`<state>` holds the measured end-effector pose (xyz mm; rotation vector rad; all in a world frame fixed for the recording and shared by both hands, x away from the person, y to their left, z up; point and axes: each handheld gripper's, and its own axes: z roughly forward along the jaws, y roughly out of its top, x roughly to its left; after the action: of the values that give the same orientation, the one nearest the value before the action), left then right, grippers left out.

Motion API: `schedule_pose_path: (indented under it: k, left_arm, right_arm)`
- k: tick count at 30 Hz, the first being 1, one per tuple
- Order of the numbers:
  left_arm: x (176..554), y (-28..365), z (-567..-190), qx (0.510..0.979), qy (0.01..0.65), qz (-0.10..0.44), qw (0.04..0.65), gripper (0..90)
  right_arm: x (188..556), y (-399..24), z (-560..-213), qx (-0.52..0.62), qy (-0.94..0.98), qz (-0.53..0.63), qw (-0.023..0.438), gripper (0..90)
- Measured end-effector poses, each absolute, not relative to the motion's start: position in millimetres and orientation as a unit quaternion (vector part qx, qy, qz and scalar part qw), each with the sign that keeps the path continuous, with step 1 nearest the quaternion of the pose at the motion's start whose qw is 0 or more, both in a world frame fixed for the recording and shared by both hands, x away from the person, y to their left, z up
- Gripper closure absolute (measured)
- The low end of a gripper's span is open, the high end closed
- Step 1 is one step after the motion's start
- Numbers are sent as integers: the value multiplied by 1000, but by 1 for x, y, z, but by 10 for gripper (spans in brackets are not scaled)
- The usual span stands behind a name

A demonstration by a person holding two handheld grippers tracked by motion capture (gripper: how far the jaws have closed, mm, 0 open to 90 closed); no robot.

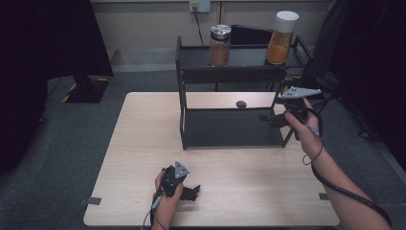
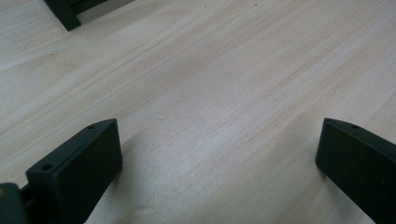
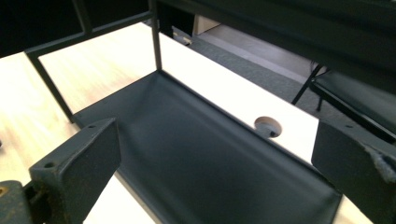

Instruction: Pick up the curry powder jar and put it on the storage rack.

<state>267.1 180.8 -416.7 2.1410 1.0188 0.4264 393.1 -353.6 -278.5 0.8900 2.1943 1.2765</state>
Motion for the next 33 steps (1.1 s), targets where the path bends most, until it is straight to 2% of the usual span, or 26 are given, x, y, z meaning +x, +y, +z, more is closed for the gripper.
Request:
schedule_pose_path:
  k: [16, 33]
  left_arm:
    - [267, 181, -417, 830, 395, 165, 358, 1]
    - [267, 181, -417, 830, 395, 165, 358, 1]
  right_arm:
    - [399, -343, -329, 321, 811, 460, 169, 10]
    - [384, -335, -375, 302, 830, 451, 127, 12]
